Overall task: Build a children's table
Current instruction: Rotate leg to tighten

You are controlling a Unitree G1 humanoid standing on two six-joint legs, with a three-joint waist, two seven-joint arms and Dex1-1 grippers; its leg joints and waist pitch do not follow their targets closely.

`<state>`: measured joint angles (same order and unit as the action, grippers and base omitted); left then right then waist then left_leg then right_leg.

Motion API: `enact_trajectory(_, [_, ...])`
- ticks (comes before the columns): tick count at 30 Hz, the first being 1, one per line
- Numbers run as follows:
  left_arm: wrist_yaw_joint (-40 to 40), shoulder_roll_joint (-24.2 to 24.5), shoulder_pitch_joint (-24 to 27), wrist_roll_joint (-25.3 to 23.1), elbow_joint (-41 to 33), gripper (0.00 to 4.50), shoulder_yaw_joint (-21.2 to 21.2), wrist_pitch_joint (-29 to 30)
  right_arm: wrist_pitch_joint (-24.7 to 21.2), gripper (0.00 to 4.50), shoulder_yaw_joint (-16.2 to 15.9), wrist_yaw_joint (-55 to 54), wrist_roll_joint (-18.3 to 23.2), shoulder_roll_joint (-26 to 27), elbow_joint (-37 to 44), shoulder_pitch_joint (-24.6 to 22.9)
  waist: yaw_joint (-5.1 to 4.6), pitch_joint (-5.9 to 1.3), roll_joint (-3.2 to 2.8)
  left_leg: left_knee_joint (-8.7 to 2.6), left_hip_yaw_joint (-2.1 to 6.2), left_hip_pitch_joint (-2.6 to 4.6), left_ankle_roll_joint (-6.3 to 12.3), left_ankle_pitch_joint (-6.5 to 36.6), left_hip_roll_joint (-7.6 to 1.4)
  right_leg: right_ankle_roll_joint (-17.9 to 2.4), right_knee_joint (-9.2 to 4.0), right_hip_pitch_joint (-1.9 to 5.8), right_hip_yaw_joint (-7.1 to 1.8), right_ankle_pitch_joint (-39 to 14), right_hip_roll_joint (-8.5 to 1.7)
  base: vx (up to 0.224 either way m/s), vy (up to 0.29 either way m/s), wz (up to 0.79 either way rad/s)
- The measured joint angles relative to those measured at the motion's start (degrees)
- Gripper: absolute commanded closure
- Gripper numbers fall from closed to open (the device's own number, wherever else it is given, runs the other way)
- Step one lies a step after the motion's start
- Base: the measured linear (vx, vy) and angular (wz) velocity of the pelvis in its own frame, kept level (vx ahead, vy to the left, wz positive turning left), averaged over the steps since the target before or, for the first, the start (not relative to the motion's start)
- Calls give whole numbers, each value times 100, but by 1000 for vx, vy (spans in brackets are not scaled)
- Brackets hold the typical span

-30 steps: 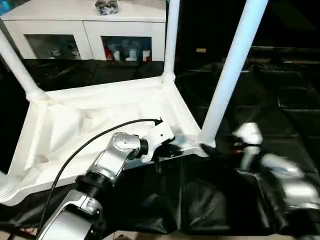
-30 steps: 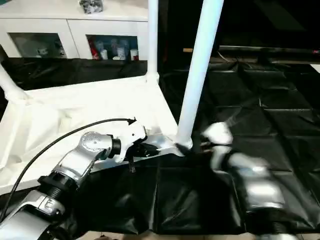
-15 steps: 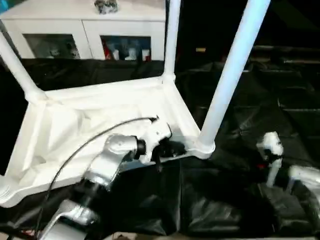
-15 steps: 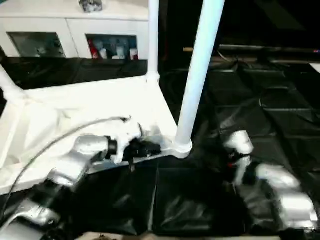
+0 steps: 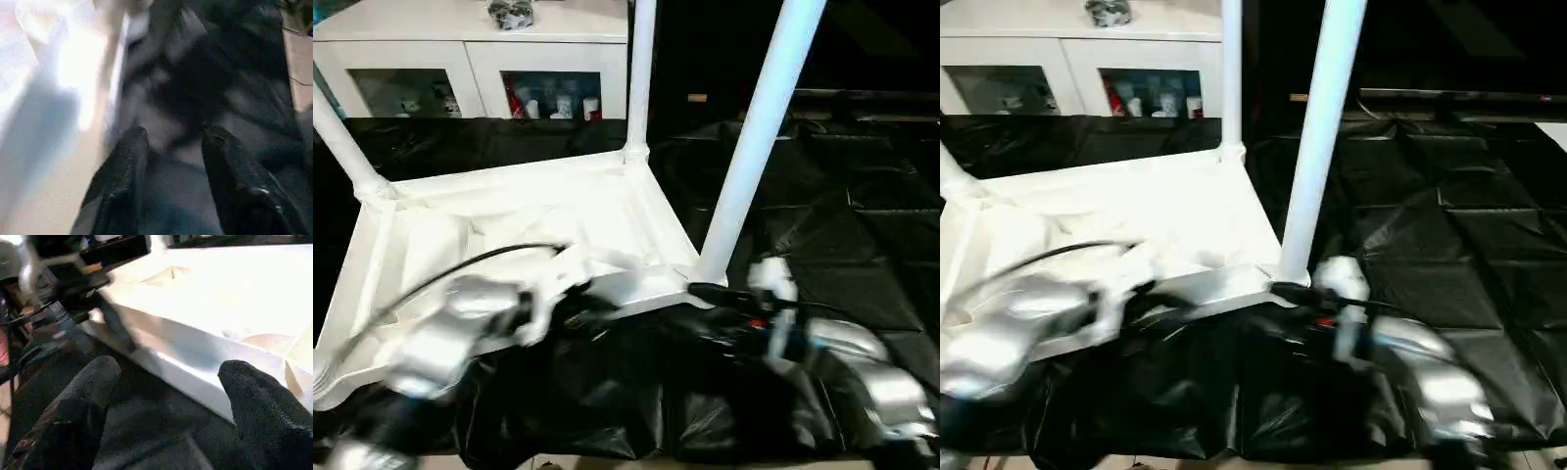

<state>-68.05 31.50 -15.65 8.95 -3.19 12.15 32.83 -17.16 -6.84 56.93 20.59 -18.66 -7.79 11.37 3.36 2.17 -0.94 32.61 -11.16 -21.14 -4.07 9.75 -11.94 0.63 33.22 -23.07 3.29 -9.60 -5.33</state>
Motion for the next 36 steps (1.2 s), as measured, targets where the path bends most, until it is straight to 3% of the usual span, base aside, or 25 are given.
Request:
enact_trajectory(5, [-51,249,174,20,-188,202,-31,215,238,74,-116,-618,-336,529,-660,434,-8,2,9,2,-2,3,-1,0,5,-1,3,0,-14,1,1,0,0,0])
enact_trajectory(9, [107,560,363,-38,-297,163,-46,435,713,74,41,-1996,-583,1572,-1794,1117,-107,14,29,3,0,8,-7,-3,5,-3,39,-19,-23,2,5,0,0,0])
enact_trajectory(12, [187,629,410,-85,-376,154,-48,503,1035,74,52,-2464,-676,1890,-2172,1293,-88,19,36,2,2,6,-7,-3,6,-4,49,-18,-25,1,5,0,0,0])
enact_trajectory(18, [313,666,418,-136,-476,89,-31,559,1751,74,759,-3886,-656,2360,-3245,1896,-77,22,45,9,-6,9,-8,-4,17,-15,71,-23,-59,8,5,0,0,0])
enact_trajectory(27, [460,720,470,-133,-649,37,61,558,2648,74,1514,-4980,-576,2060,-4438,2559,6,27,63,15,-11,8,-8,-4,19,10,94,-20,-75,-7,7,0,0,0])
enact_trajectory(30, [487,720,493,-133,-665,12,77,530,2822,74,1686,-5160,-546,1878,-4782,2732,32,30,67,15,-14,4,-8,-4,18,16,97,-14,-81,-11,8,0,0,0])
enact_trajectory(36, [704,721,554,-190,-665,5,125,405,3057,74,2020,-5290,-516,1311,-5351,2938,52,35,75,37,-18,-15,-6,-4,17,21,100,-8,-95,-13,7,0,0,0])
